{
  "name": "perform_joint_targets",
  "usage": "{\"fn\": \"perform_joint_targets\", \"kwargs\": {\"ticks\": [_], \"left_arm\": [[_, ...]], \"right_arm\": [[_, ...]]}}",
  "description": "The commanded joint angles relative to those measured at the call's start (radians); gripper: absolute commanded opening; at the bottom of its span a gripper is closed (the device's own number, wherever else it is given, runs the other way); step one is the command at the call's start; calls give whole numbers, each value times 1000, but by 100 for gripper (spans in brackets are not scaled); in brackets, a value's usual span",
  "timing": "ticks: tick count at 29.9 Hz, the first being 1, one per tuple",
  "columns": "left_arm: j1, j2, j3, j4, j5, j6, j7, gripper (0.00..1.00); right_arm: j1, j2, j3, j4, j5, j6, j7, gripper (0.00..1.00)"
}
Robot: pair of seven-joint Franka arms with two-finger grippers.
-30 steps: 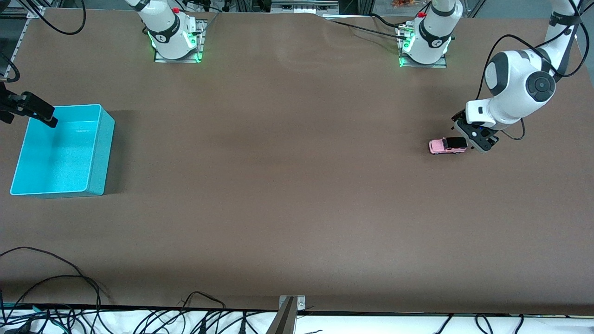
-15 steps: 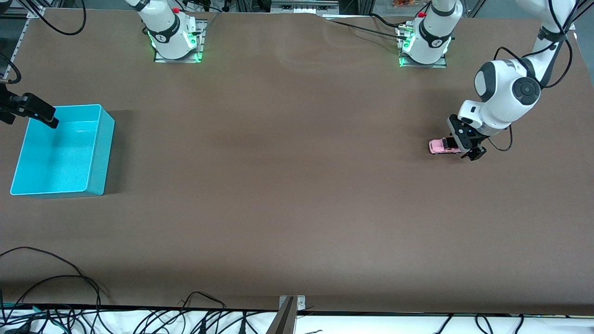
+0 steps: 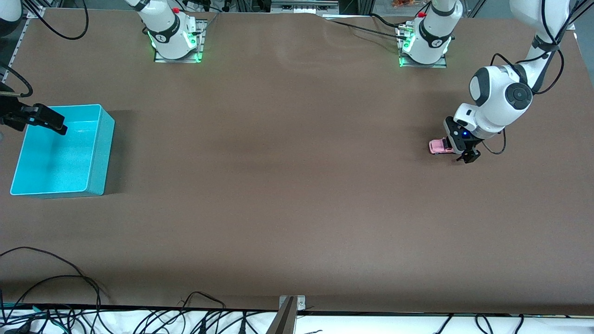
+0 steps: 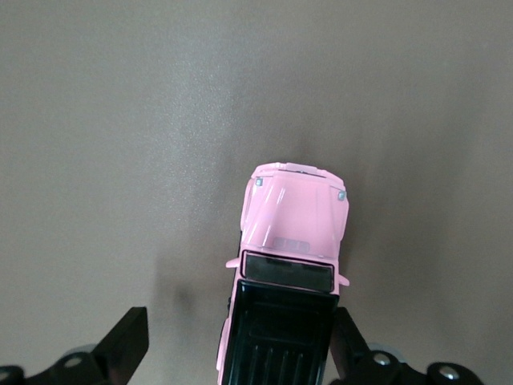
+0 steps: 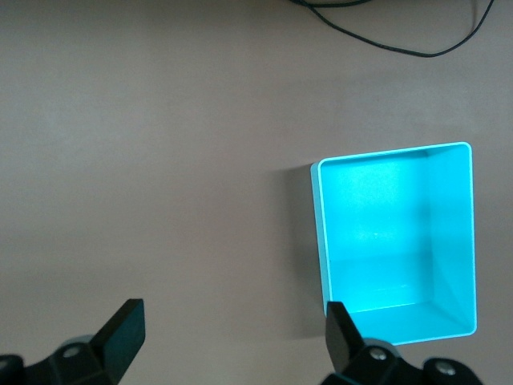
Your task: Wind and store pink jeep toy
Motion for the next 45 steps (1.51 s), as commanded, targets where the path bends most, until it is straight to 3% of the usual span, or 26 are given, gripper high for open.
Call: {"fn": "perform_joint_targets", "kwargs": {"ticks": [1,3,4,21,45], "left_arm": [[4,5,0,6,-10,15,41,60],[4,5,0,6,-9,15,43,39],[1,-1,0,8,-9,12,86,0],[-34,-44,-8,34,-12,-46,157,0],[-25,65,1,34,-26,-19,144,0]], "right_arm": [[2,1,15,15,-20,-1,-2,100],[2,1,15,15,-22,-1,-2,100],[2,1,15,17,-22,-1,-2,100],[2,1,17,17,-22,-1,-2,100],[4,1,17,15,-22,-3,0,100]]}}
